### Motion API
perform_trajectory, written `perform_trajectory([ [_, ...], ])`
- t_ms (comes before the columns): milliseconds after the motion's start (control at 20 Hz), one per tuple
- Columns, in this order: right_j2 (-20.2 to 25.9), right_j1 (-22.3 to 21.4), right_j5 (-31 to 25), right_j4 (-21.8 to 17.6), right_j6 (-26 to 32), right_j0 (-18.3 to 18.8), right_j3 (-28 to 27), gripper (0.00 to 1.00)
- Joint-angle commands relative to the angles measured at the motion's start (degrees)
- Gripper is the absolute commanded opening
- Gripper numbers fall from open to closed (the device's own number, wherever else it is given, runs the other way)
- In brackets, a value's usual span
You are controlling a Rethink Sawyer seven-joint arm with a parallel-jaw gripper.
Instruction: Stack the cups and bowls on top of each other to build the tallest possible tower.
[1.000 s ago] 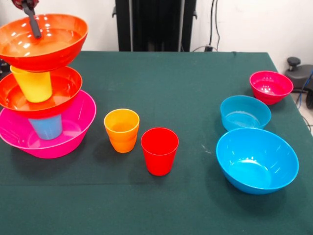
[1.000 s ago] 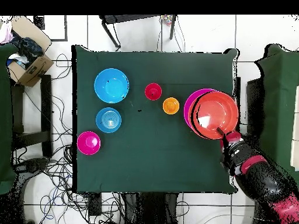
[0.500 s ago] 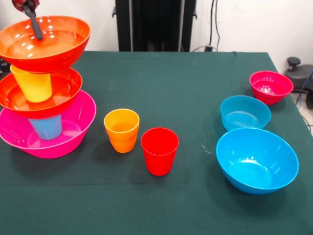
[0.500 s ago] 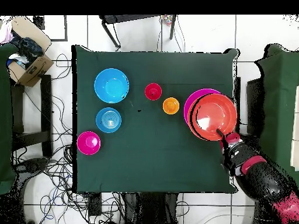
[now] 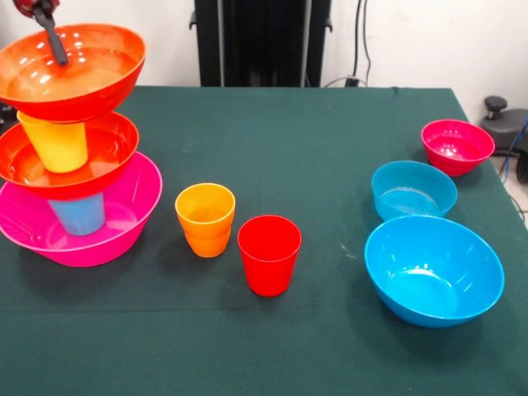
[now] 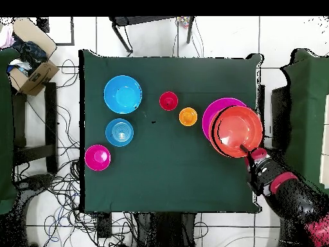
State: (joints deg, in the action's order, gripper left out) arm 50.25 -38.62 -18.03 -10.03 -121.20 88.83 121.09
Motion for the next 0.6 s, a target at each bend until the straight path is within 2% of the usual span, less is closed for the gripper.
perform_trajectory([
  [50,-1.1,0.2,-7.4,-3.8,6.3,-1.5,-4.0,0.0],
  [600,-1.2,0.5,-9.4,-5.4,8.5,-0.4,-5.6,0.0],
])
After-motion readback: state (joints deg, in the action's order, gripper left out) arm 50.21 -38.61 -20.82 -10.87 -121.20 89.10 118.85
